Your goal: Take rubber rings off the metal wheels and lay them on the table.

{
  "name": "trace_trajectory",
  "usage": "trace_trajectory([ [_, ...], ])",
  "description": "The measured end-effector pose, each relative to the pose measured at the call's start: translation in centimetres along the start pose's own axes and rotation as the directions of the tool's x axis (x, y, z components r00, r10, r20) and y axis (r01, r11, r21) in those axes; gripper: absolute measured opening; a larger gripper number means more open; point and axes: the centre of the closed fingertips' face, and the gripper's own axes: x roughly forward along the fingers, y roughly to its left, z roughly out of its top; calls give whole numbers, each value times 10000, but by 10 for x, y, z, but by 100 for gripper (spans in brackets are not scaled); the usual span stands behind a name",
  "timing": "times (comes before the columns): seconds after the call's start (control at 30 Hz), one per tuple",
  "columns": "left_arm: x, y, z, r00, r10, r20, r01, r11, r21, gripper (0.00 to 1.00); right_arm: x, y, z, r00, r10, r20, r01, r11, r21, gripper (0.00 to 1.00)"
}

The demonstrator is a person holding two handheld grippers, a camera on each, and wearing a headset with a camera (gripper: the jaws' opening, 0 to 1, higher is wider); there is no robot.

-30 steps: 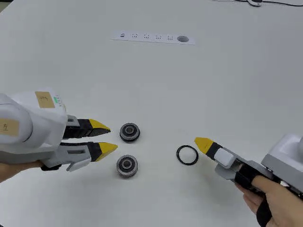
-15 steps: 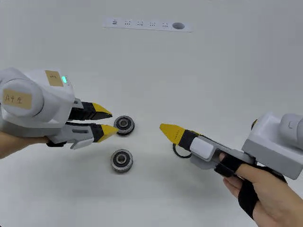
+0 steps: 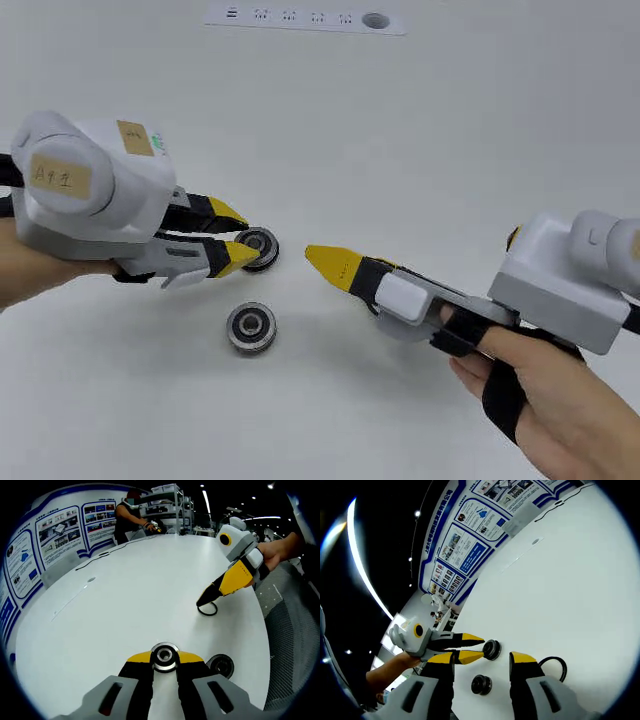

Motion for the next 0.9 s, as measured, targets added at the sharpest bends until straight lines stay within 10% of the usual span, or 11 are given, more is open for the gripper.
trace_trajectory([
  [0.9,4,1,-6,9995,-225,-205,223,9997,-106,13,6,1,0,10000,39,77,-43,9987,500,46],
])
